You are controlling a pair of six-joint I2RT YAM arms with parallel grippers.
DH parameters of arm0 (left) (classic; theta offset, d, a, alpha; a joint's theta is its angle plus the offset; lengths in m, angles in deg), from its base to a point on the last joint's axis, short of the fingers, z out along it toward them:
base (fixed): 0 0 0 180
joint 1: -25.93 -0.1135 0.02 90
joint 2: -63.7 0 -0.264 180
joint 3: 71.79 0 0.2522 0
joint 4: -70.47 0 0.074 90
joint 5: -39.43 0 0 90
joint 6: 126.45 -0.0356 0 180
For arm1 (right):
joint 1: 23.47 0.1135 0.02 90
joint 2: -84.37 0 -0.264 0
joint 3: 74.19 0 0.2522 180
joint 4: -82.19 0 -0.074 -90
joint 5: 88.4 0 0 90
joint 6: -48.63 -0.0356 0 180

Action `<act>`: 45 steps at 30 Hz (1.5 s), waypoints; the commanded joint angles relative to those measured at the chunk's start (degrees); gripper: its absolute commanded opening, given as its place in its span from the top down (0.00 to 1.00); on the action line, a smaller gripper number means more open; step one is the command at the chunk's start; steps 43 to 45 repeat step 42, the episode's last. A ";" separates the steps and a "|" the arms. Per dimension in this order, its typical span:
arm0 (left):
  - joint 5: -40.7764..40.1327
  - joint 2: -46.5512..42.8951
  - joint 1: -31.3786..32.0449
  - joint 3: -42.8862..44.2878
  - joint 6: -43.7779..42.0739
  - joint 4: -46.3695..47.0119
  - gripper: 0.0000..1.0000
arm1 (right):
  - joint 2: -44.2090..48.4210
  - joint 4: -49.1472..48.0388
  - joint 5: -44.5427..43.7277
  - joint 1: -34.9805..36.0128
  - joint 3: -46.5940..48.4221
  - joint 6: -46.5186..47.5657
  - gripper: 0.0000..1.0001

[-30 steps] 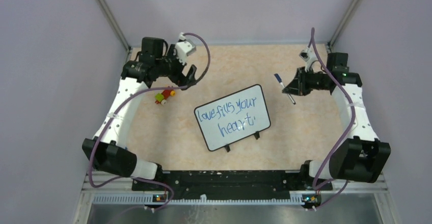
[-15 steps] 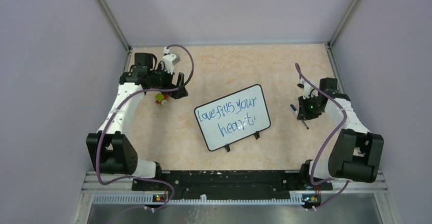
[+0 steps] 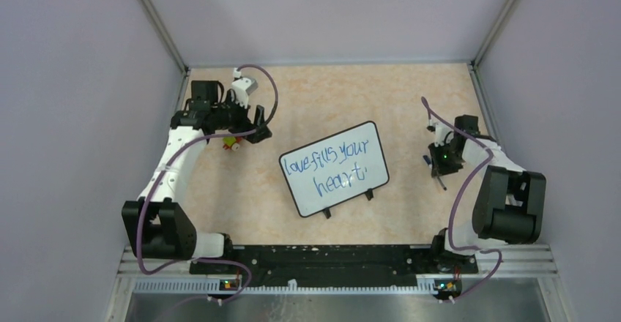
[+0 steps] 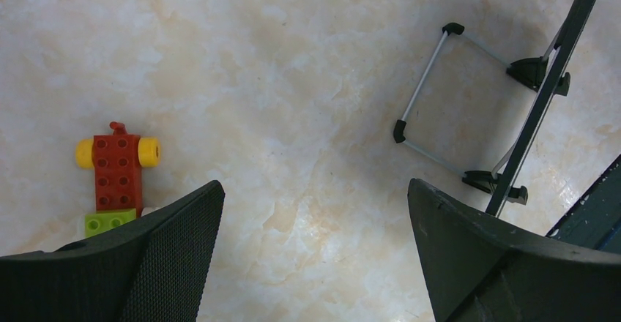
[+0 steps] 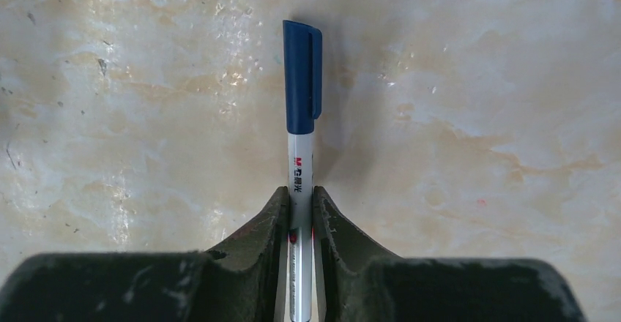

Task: Write a sentence on the whiteboard
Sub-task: Put down the whiteboard marker at the center of the board, then reset both arms

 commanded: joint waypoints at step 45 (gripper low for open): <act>-0.50 17.64 -22.30 39.66 7.98 -6.89 0.01 | -0.66 5.24 24.27 -5.93 50.28 -14.28 0.21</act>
